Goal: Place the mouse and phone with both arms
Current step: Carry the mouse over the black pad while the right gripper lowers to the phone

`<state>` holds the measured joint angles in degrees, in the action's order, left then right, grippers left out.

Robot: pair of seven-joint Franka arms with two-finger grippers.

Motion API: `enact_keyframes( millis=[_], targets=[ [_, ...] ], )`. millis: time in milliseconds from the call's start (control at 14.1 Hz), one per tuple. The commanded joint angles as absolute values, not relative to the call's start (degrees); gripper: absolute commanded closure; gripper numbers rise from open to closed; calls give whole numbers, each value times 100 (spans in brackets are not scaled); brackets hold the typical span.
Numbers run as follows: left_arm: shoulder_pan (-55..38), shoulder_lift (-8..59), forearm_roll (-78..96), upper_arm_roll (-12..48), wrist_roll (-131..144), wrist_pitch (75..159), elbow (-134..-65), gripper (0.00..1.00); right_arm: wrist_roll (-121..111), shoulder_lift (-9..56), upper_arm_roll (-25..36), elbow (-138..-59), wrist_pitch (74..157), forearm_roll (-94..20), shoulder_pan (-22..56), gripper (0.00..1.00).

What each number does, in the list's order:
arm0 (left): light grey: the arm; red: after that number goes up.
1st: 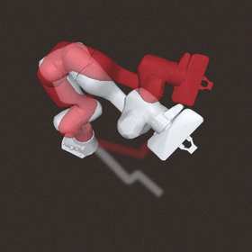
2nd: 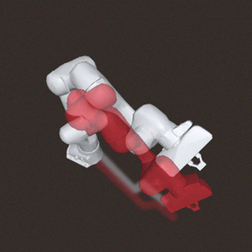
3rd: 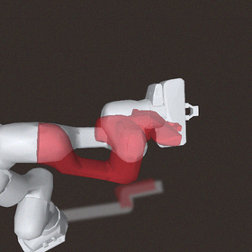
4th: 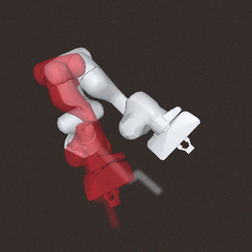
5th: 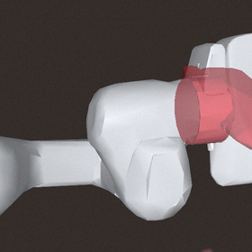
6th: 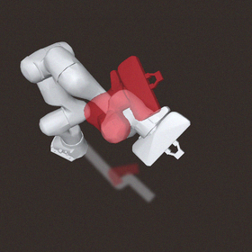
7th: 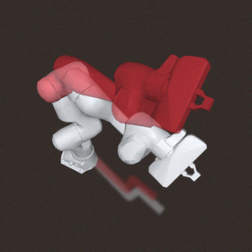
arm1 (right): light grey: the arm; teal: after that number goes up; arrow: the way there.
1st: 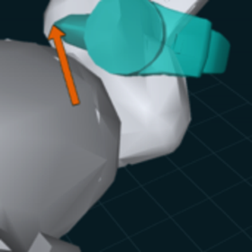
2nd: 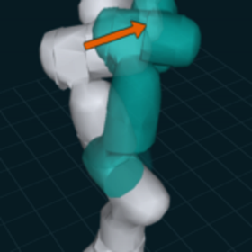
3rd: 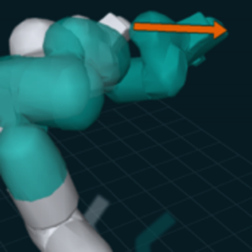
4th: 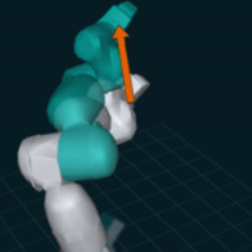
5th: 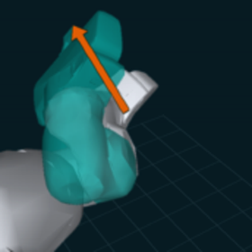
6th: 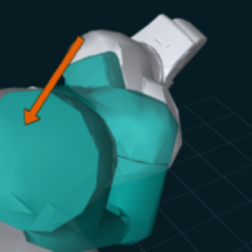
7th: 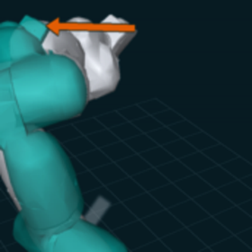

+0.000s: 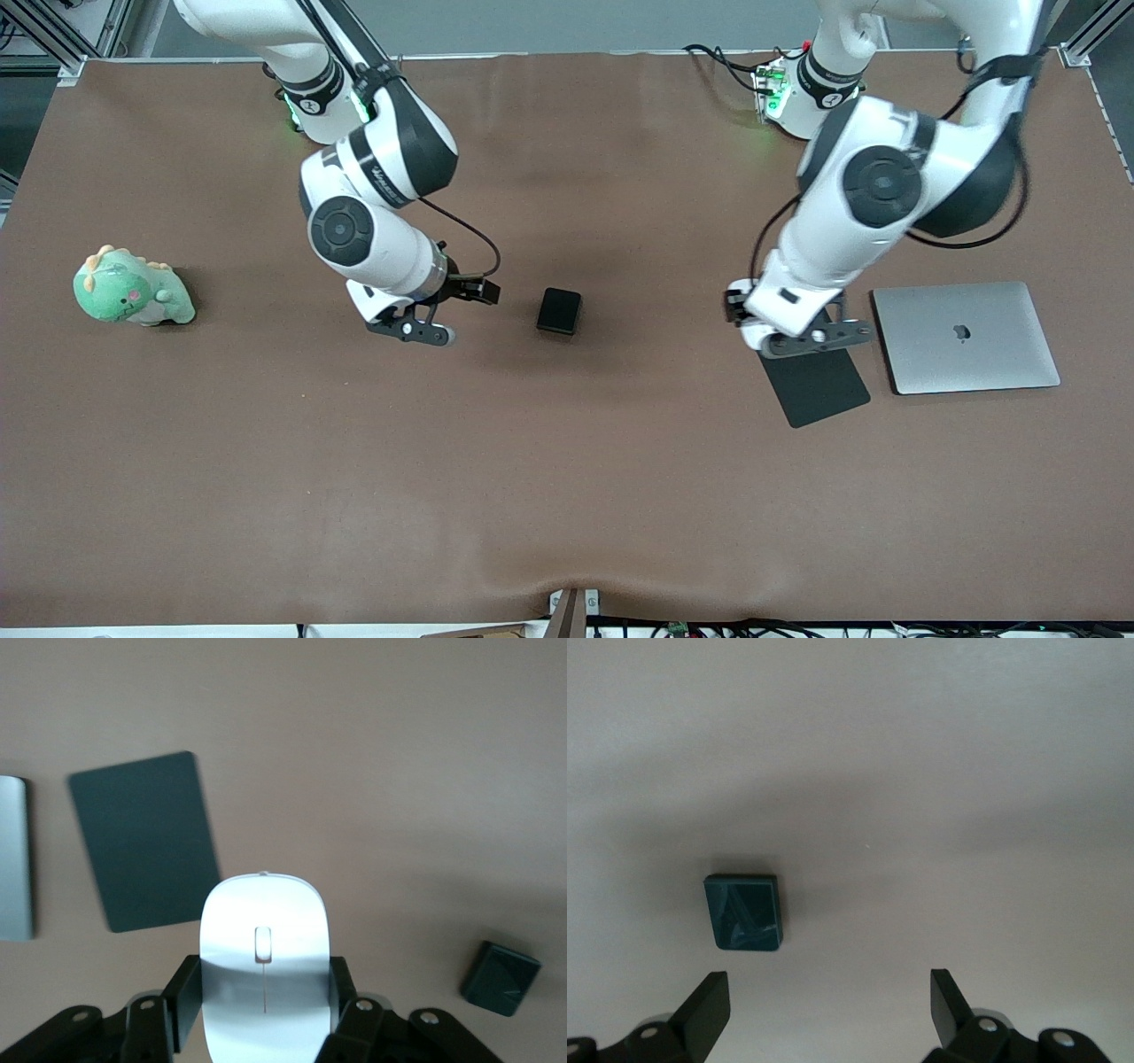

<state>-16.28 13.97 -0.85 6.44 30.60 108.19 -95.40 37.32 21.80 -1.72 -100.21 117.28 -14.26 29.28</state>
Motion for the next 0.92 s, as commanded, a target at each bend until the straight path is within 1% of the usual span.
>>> enact_keyframes(
  millis=[0,142,427,569,854],
  targets=[
    [-1276,1003,-211,712,2744,10504,-9686,100,3919,2407,-123,-9993,12101,-1512,3146,0],
    [-1012,914,-211,712,2209,10371,-9677,100,3998,2522,-123,-9984,12304,-1512,3286,0],
    [-502,949,-202,703,1311,10354,-9694,100,4253,2891,-123,-9976,12997,-1512,3507,0],
    [-449,975,-202,703,1292,10371,-9712,100,4263,3031,-123,-9949,13130,-1512,3577,0],
    [-404,1098,-202,703,1318,10493,-9843,100,4263,3436,-123,-9914,13701,-1512,3762,0]
  ],
)
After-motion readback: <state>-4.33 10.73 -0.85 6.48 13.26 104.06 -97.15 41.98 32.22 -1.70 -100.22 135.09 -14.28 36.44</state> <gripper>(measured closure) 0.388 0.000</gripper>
